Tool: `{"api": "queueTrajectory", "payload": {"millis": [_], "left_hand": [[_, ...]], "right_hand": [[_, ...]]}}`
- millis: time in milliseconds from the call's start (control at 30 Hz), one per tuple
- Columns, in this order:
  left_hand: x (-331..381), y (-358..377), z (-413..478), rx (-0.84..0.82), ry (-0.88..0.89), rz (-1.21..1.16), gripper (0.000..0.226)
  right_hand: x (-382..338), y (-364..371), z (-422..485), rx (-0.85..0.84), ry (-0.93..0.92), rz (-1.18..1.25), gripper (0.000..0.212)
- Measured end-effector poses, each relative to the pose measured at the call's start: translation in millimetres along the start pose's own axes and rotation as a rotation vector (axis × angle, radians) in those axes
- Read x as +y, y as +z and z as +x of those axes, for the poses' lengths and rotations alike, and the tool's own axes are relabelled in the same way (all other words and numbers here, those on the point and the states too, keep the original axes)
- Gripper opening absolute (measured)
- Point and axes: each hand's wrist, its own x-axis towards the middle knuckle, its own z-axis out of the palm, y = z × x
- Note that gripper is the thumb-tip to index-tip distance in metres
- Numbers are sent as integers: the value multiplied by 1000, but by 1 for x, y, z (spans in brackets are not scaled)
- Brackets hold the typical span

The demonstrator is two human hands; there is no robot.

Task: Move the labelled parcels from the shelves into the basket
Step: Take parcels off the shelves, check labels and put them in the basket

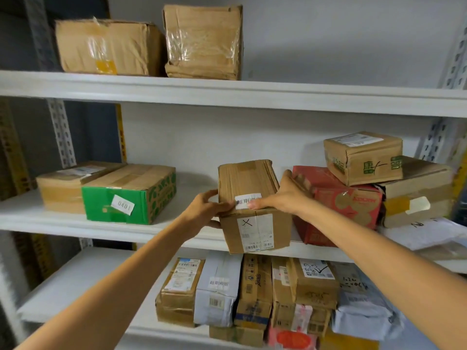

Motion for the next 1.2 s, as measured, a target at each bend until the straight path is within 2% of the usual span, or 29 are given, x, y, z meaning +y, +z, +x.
{"api": "queueTrajectory", "payload": {"millis": [67, 167, 300, 433, 567, 733, 867, 1000, 1100, 1200], "left_hand": [[0, -2, -5, -80, -21, -43, 72], [-2, -5, -12, -194, -59, -44, 81], [-13, -4, -21, -176, -40, -22, 95], [-20, 1, -34, -198, 45, 31, 101], [-36, 10, -56, -182, 138, 95, 93], [-86, 44, -92, -230, 180, 92, 96], [-122, 77, -116, -315, 236, 128, 98], [-138, 113, -122, -521, 251, 150, 101], [-143, 162, -134, -706, 252, 137, 102], [-152, 224, -168, -903, 280, 101, 101]], "right_hand": [[7, 5, 2, 13, -18, 78, 147], [17, 10, -6, -28, -31, 62, 155], [41, 20, -17, -68, -159, 101, 162], [52, 24, -34, -82, -198, 233, 154], [76, 48, -69, 48, -217, 330, 132], [122, 84, -138, 152, -135, 451, 124], [154, 104, -198, 241, 5, 439, 132], [177, 105, -257, 351, 146, 426, 135], [195, 101, -316, 497, 298, 382, 141], [209, 103, -391, 653, 463, 339, 137]]}}
